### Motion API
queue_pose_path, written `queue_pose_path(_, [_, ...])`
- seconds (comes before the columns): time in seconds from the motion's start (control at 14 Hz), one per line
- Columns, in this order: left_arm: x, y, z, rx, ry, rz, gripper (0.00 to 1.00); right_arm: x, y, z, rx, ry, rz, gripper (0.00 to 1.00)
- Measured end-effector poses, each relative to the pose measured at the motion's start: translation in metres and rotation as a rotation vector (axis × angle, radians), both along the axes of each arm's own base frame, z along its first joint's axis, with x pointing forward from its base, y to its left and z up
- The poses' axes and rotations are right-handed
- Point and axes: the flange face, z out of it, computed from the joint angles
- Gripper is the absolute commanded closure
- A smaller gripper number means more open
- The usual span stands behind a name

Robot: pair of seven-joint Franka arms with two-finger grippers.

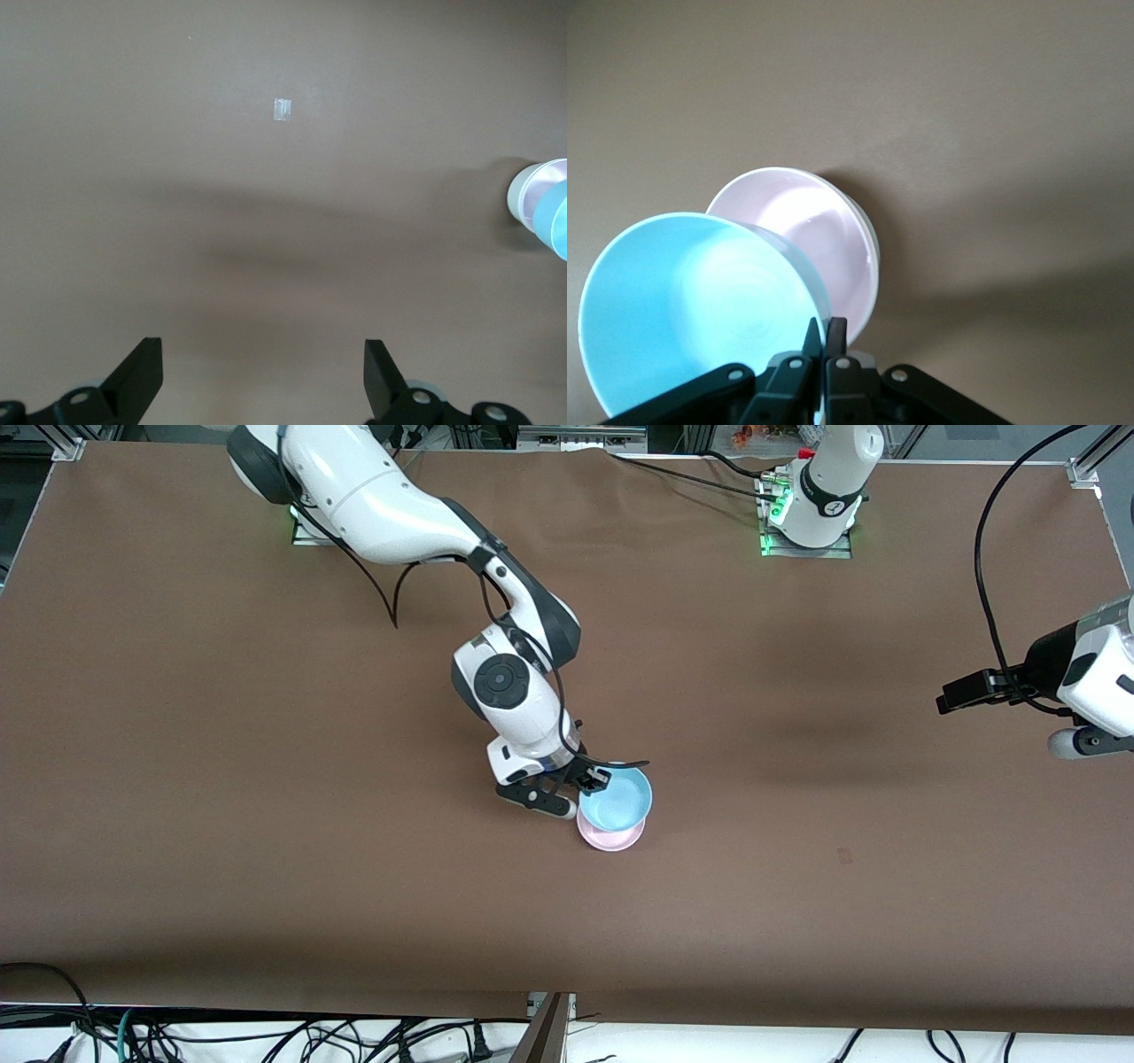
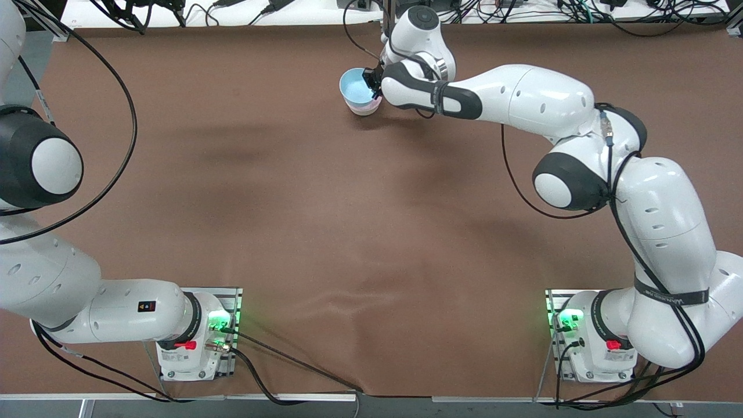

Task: Stack pink and blue bowls on white bowl
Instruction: 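Lower the blue bowl into the pink bowl and open the right gripper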

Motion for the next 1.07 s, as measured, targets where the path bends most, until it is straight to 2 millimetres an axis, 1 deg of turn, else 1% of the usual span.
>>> queue_pose_path(0.14, [0.000, 0.004, -0.004, -0.001, 0.006, -0.020, 0.00, 0.005, -0.002, -0.010, 0.006, -0.020, -0.010, 1.00])
queue_pose_path(0.29, [0.001, 0.004, -0.005, -0.002, 0.006, -0.029, 0.00, 0.012, -0.009, -0.010, -0.003, -0.034, -0.019, 1.00])
queue_pose_path(0.43, [0.001, 0.000, -0.005, -0.003, 0.006, -0.036, 0.00, 0.015, -0.011, -0.007, -0.007, -0.044, -0.021, 1.00])
queue_pose_path(0.64, [0.001, -0.003, -0.005, -0.003, 0.006, -0.042, 0.00, 0.014, -0.010, -0.007, -0.020, -0.054, -0.010, 1.00])
queue_pose_path(1.07, [0.001, 0.000, -0.005, -0.002, 0.006, -0.036, 0.00, 0.012, -0.008, -0.012, -0.043, -0.064, 0.008, 1.00])
